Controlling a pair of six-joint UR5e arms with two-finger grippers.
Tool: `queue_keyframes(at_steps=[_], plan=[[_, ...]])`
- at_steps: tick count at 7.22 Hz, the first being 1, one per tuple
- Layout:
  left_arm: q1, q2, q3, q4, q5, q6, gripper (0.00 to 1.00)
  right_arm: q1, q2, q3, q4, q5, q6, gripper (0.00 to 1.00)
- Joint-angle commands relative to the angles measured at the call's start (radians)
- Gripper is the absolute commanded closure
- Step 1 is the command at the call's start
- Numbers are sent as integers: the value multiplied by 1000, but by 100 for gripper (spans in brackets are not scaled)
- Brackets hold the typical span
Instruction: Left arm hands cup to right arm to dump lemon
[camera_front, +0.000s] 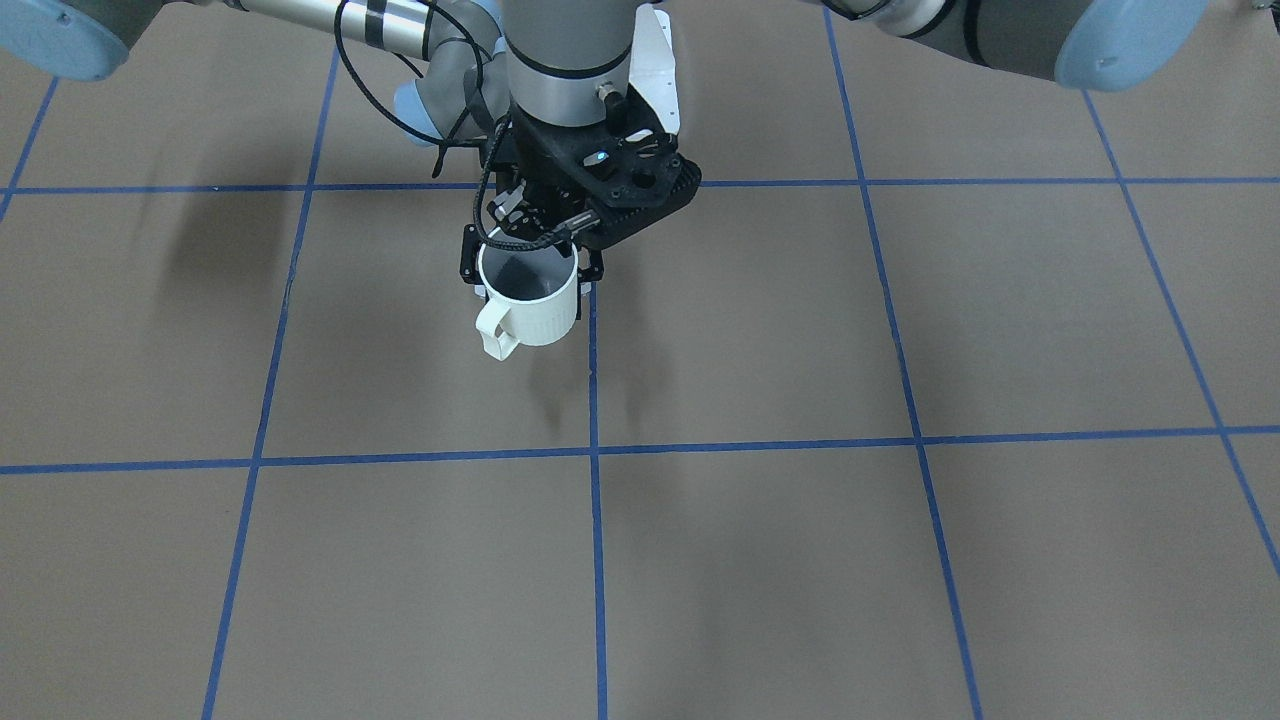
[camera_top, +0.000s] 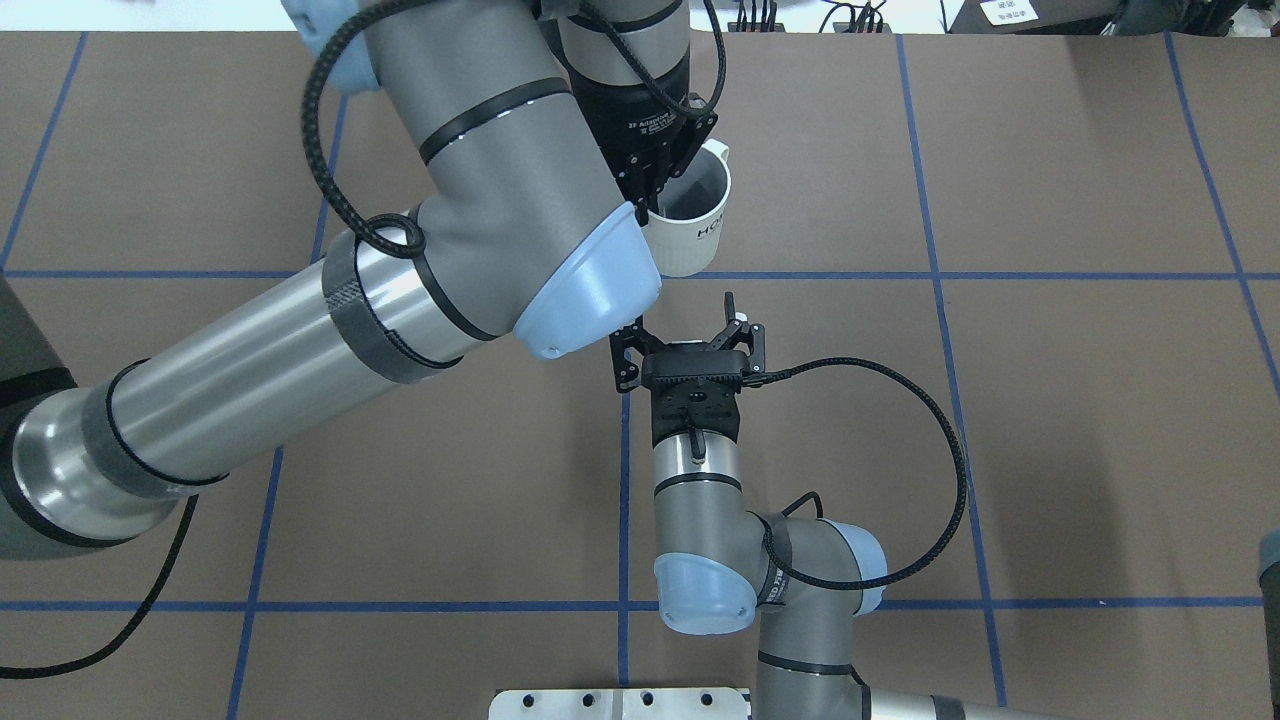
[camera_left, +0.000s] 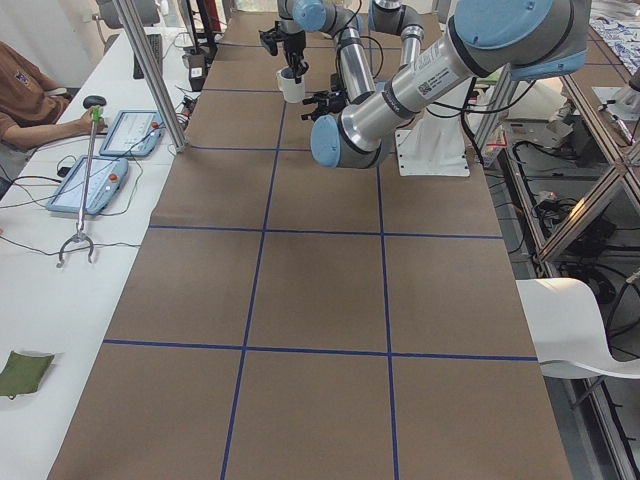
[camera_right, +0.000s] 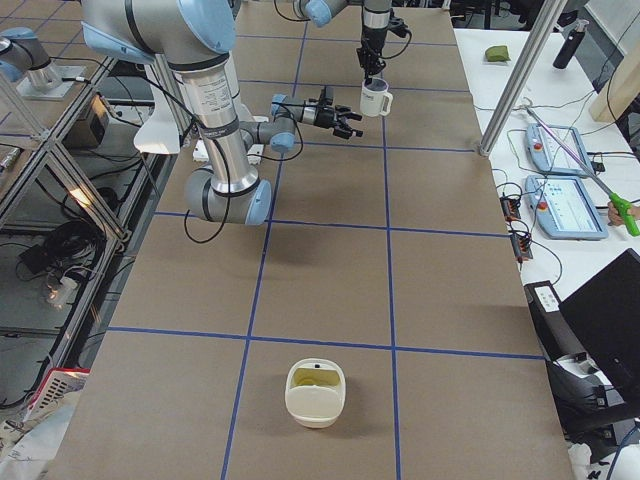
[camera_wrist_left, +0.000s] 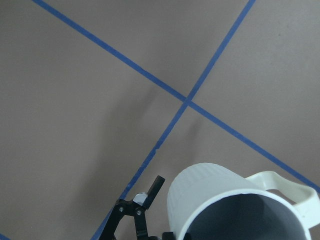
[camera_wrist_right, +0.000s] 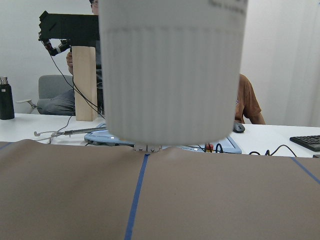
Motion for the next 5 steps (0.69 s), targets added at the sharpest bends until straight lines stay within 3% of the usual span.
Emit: queue_keyframes(at_steps=[1,2,5], plan=[[-53,63,-88,1,-3,83,100,60,-12,38,3,177,-61,0],[-64,152,-163,20,-1,196,100,100,-62,85,2,218,-80,0],[-122,524,-428,4,-6,509,100,235,-238,274,0,530,-97,0]])
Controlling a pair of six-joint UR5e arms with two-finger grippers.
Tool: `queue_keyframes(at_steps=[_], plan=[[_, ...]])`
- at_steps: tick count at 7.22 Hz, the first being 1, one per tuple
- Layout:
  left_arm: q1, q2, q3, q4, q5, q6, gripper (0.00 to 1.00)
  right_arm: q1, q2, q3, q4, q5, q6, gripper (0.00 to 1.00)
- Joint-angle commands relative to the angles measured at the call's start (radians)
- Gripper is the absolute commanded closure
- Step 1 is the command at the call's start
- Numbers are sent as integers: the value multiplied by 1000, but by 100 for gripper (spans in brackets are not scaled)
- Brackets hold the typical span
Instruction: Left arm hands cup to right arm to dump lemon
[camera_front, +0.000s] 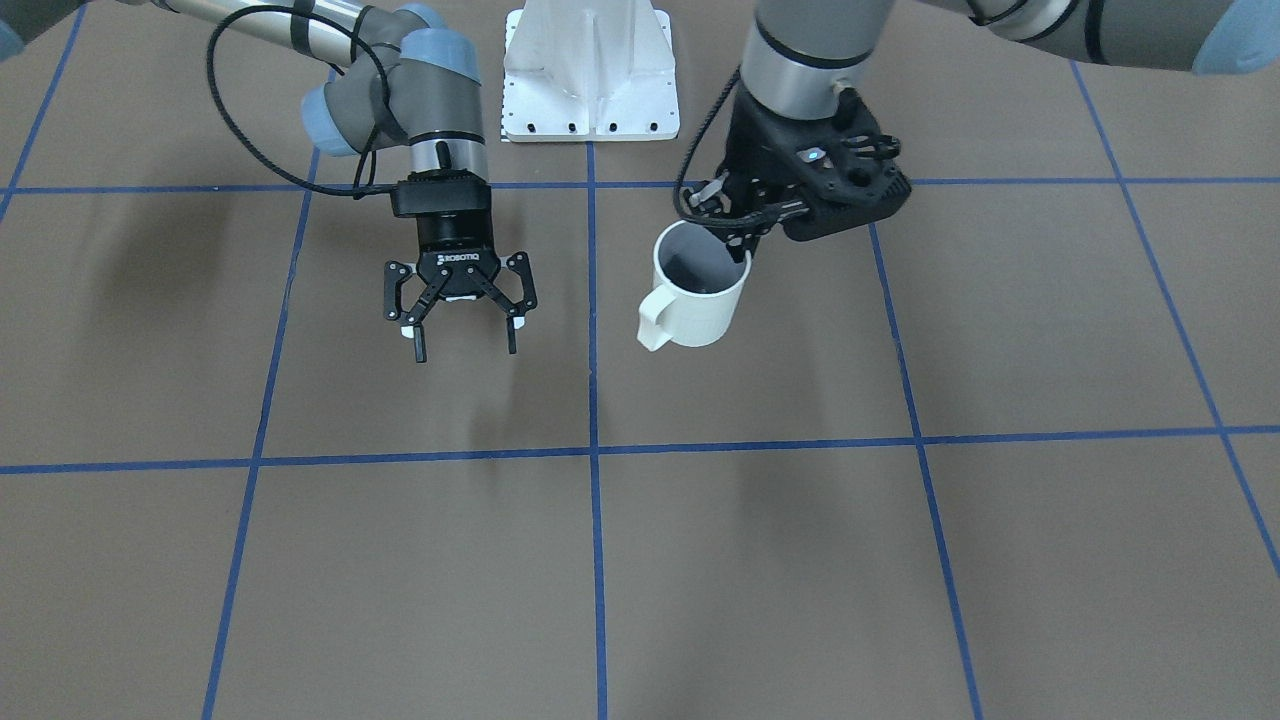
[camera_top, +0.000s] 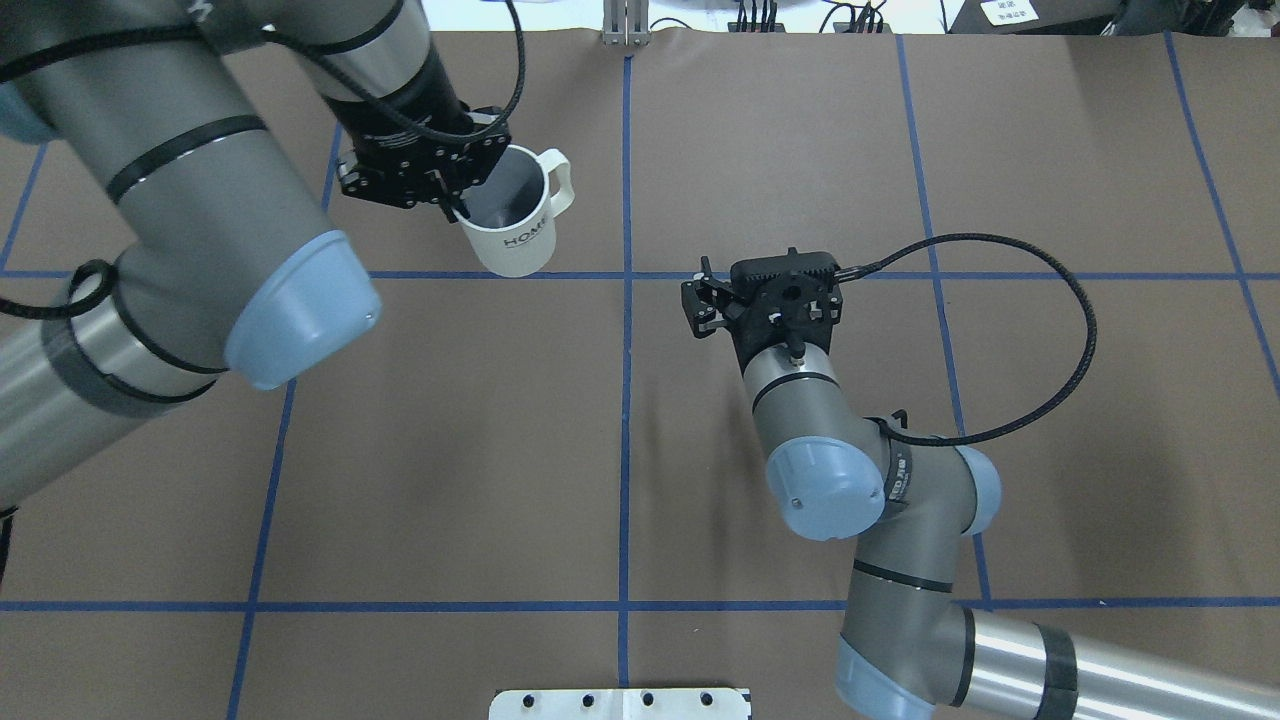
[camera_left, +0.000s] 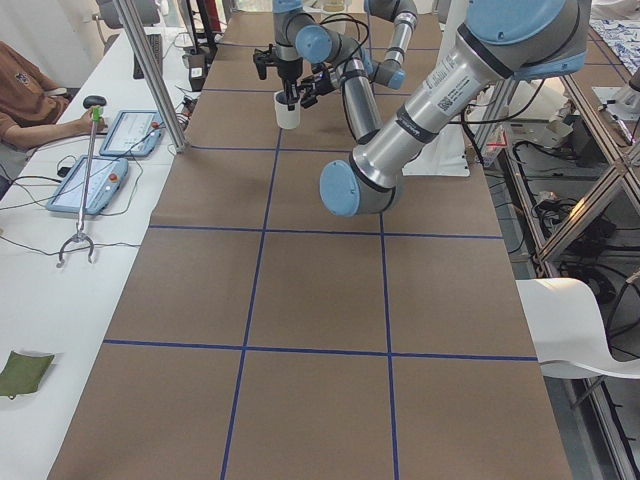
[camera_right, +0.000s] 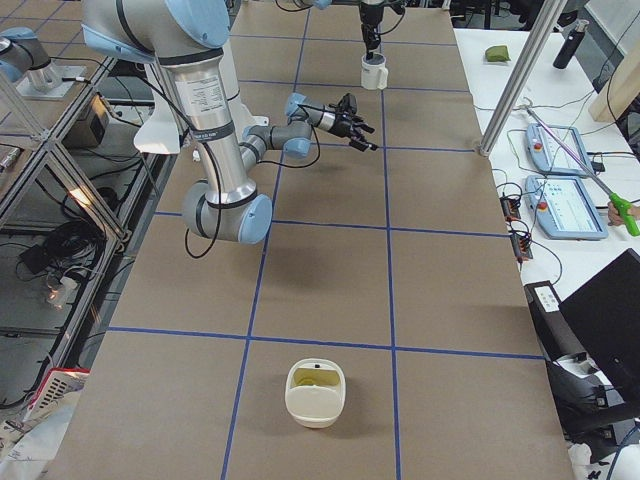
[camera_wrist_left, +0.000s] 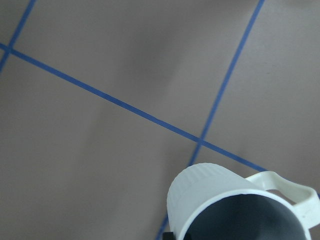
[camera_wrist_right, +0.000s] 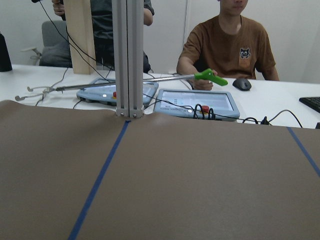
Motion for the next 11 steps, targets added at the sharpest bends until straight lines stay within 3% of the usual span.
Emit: queue_keyframes(at_steps=[1,3,6,9,11], plan=[[-35,255,-111,-111,-1,146,100,119,-121,99,1,253,-17,0],[-102,511,-89,-396,-86,250,100,248,-193,142,-1,452,-214,0],[-190,708,-56,-408,-99,520,100,516,-301,147,2,909,-326,0],[-227,779,-2,-423,-108,641,100,732,-397,139,-13,1209,-422,0],[-222,794,33,-423,-177,653,100,832,-448,138,-16,1356,-491,0]])
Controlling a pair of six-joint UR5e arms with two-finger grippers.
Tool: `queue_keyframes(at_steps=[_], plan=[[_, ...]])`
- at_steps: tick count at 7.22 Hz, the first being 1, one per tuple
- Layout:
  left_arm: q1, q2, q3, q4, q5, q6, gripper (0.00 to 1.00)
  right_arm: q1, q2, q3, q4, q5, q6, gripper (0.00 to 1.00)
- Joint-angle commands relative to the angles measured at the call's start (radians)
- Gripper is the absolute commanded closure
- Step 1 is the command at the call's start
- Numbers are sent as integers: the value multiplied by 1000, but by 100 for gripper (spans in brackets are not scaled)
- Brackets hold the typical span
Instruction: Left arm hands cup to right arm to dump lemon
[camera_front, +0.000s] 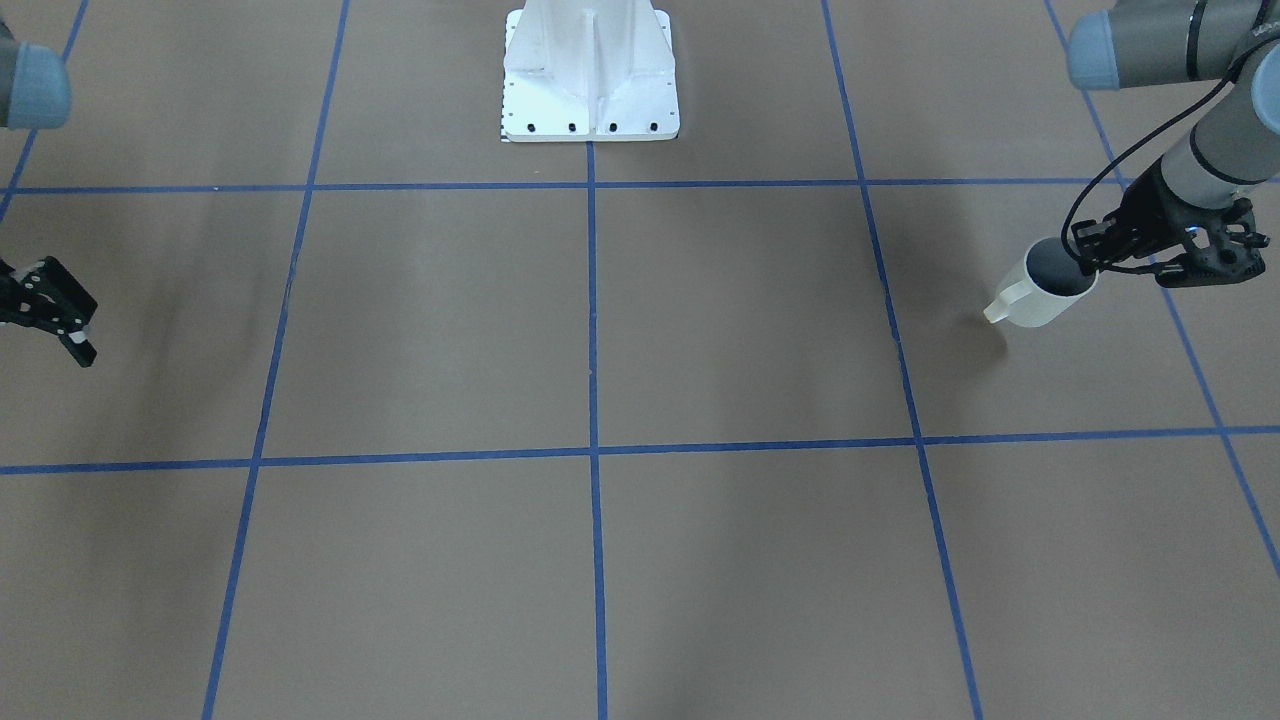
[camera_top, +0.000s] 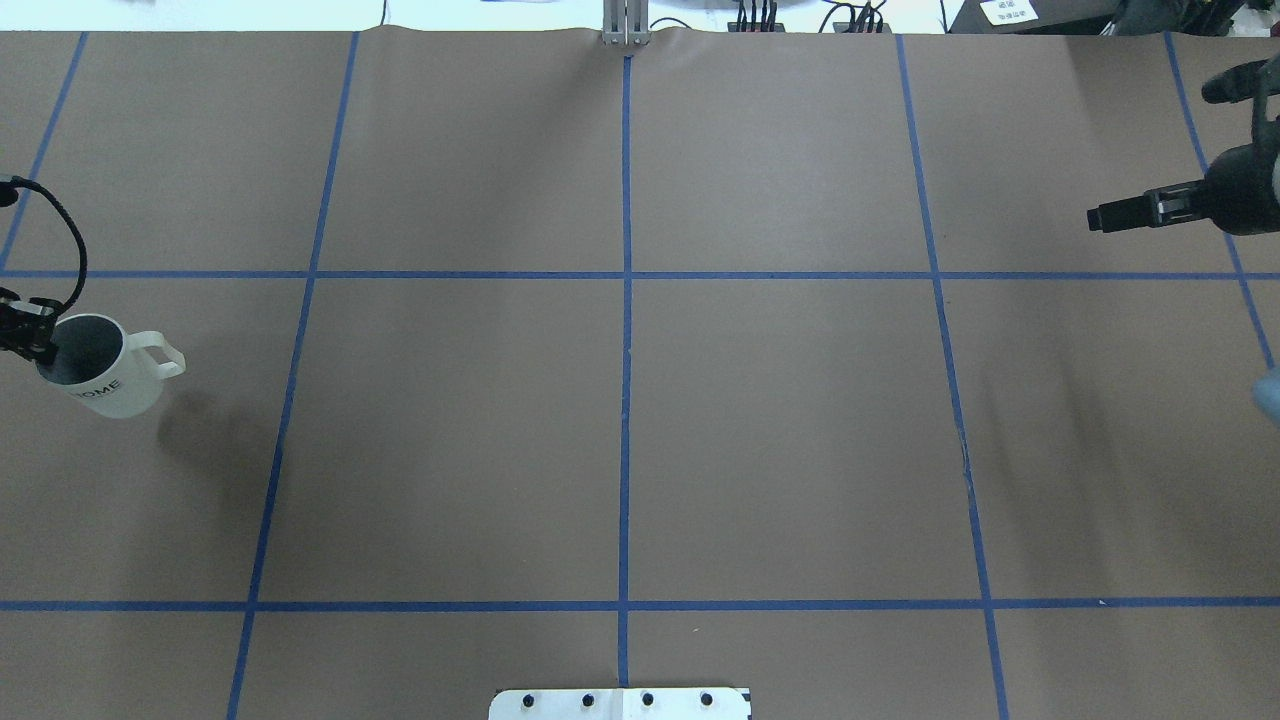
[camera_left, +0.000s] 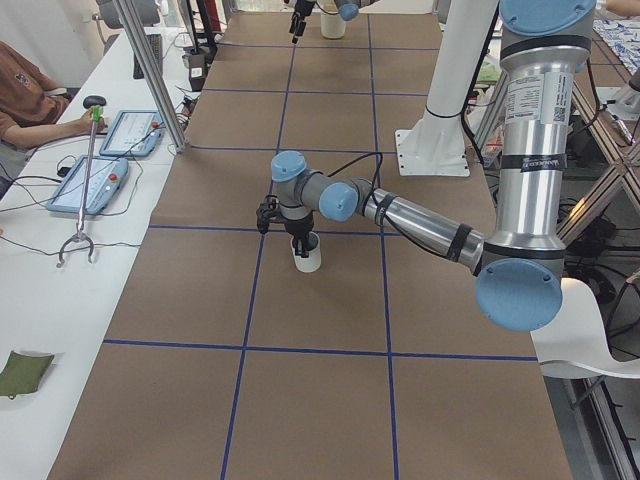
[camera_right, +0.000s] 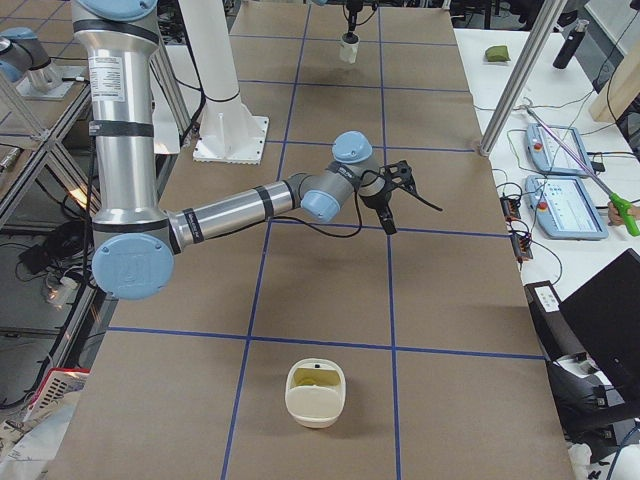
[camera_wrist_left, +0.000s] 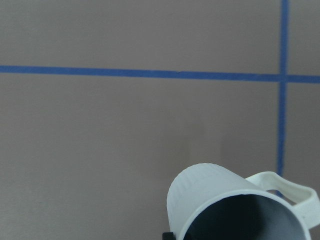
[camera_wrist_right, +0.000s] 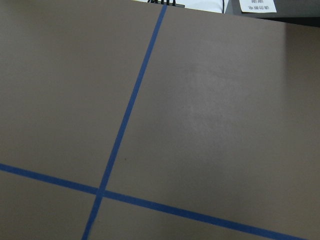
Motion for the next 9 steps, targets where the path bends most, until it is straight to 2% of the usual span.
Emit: queue_keyframes(at_steps=[1,2,3,4,5,6,7,9], plan=[[5,7,43,-1,-35,12,100,62,-22,-1,-56,104,-46,0],[5,7,54,-1,-35,12,100,62,-22,2,-98,120,-46,0],[6,4,65,-1,-35,12,87,79,-25,2,-135,171,-46,0],[8,4,74,-1,-34,12,69,108,-30,8,-143,189,-45,0],[6,3,62,-1,-34,12,27,126,-27,8,-146,216,-45,0],[-12,0,36,0,-34,12,0,154,-28,5,-152,224,-45,0],[-94,-8,35,-3,-40,16,0,183,-24,6,-192,224,-48,0],[-234,-8,38,-2,-61,184,0,223,-25,6,-229,226,-70,0]])
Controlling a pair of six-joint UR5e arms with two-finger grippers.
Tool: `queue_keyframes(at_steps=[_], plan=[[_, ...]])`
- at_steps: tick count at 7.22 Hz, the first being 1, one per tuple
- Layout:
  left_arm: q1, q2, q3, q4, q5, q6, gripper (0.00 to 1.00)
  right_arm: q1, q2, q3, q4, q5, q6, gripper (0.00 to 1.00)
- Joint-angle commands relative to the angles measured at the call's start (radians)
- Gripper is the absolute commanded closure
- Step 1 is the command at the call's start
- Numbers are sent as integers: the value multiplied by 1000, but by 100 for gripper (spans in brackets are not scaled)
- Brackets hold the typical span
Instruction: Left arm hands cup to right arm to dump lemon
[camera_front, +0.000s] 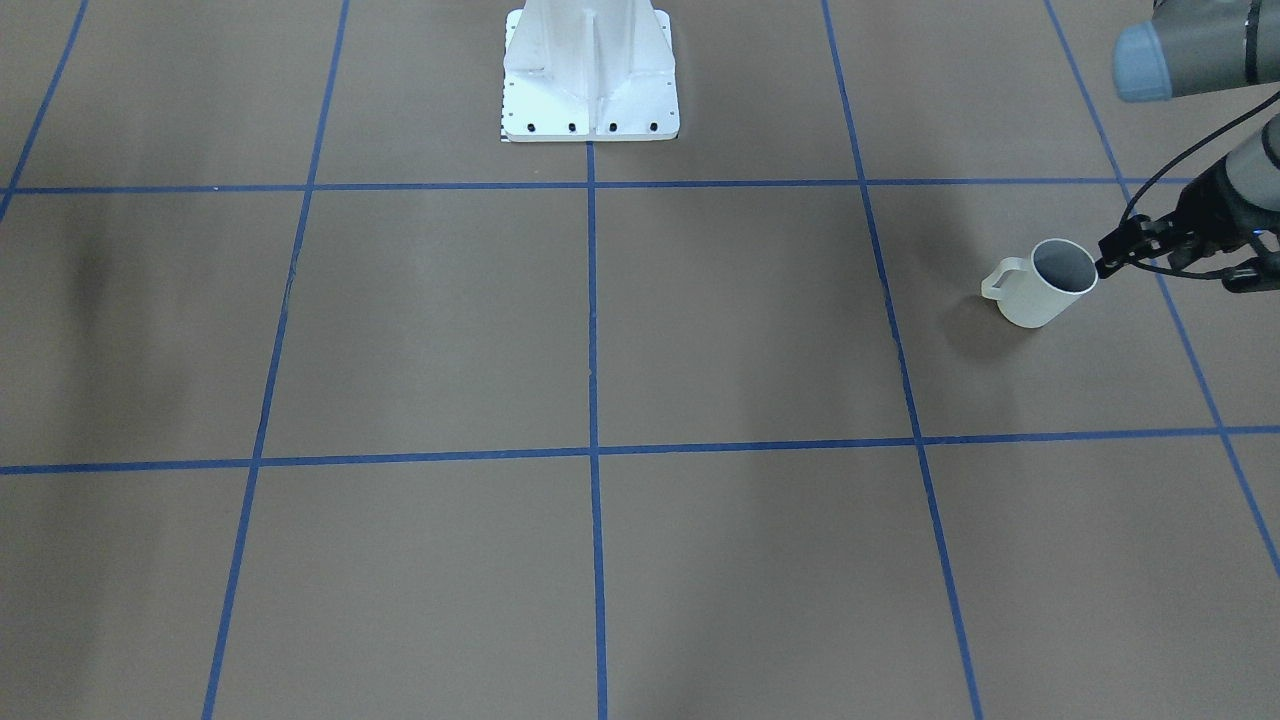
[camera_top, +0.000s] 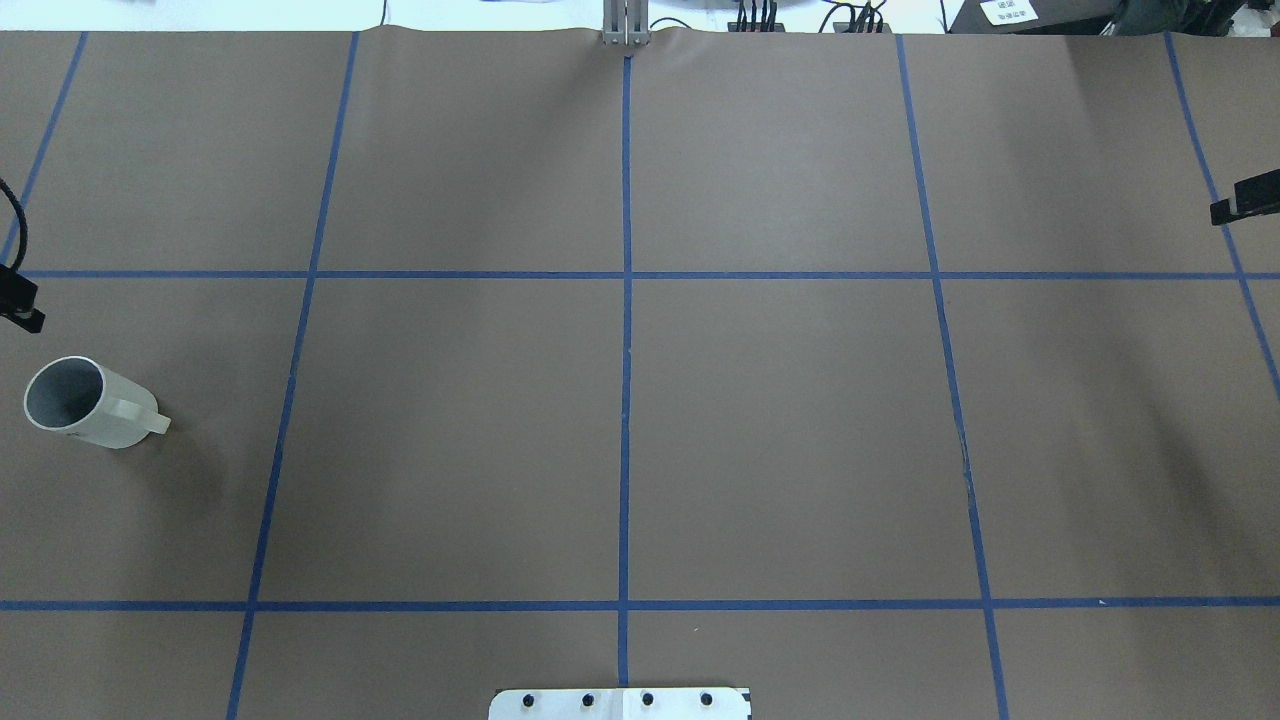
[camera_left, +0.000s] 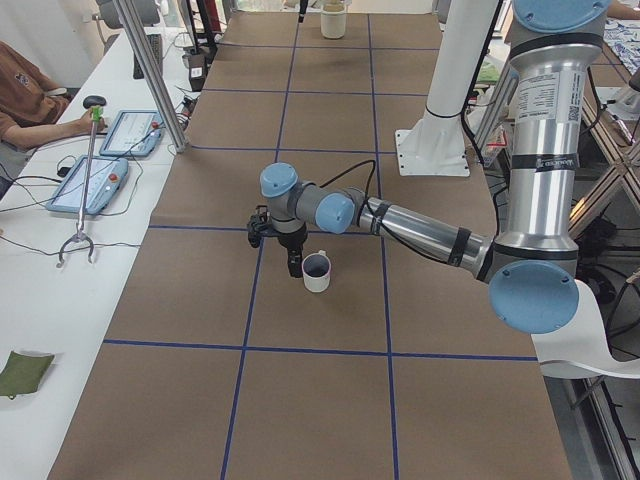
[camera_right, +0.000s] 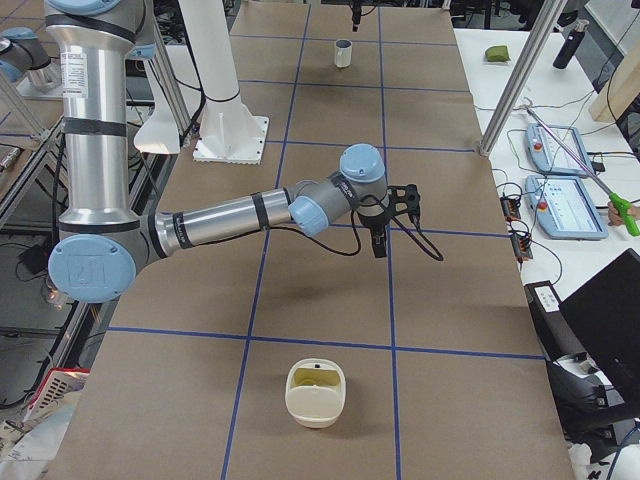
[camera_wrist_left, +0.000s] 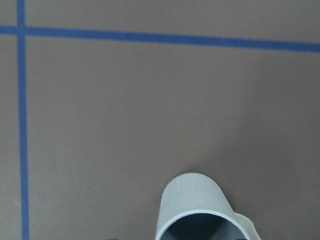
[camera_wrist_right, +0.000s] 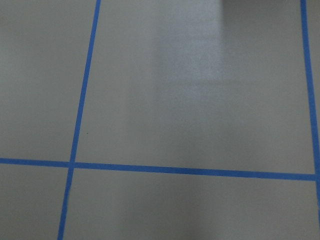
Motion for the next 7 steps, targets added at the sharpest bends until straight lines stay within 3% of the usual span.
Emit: queue_keyframes(at_steps=[1,4,7], plan=[[-163,-1,16,7,-8,148,0,62,-5,2,-102,2,-121,0],[-249,-9,116,3,-9,328,0,167,-10,-4,-371,0,-487,0],[-254,-22,154,3,-6,317,0,184,-94,3,-370,-15,-505,0]])
